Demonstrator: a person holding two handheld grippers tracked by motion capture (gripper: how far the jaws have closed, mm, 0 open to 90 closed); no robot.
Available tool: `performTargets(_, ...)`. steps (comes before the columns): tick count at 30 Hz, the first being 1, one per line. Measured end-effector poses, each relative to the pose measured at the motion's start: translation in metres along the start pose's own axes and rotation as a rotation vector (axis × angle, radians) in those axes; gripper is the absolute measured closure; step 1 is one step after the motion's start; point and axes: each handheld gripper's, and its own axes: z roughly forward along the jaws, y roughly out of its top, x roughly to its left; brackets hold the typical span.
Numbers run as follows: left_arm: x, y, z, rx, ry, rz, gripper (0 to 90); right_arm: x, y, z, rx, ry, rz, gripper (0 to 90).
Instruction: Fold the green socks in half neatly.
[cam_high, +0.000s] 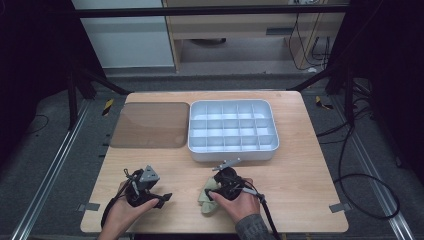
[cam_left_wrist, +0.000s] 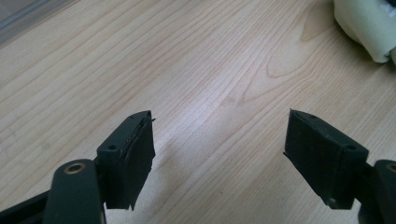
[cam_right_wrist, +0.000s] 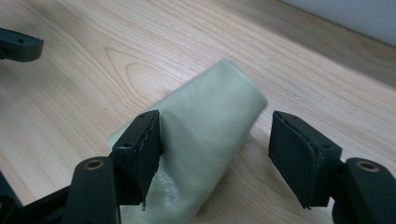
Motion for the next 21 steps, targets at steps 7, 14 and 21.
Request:
performTargets(7, 0.0, -0.002, 0.001, 0.006, 0.005, -0.006, 24.9, 0.008, 0.002, 0.012, 0.023, -0.016, -0.018, 36.4)
performTargets(14, -0.001, -0.004, 0.005, 0.027, 0.02, 0.004, 24.9, 0.012, 0.002, 0.015, 0.025, -0.022, -0.03, 43.9)
performTargets(21, -0.003, -0.005, 0.007, 0.035, 0.023, 0.007, 25.8, 0.014, 0.001, 0.016, 0.028, -0.013, -0.032, 51.3)
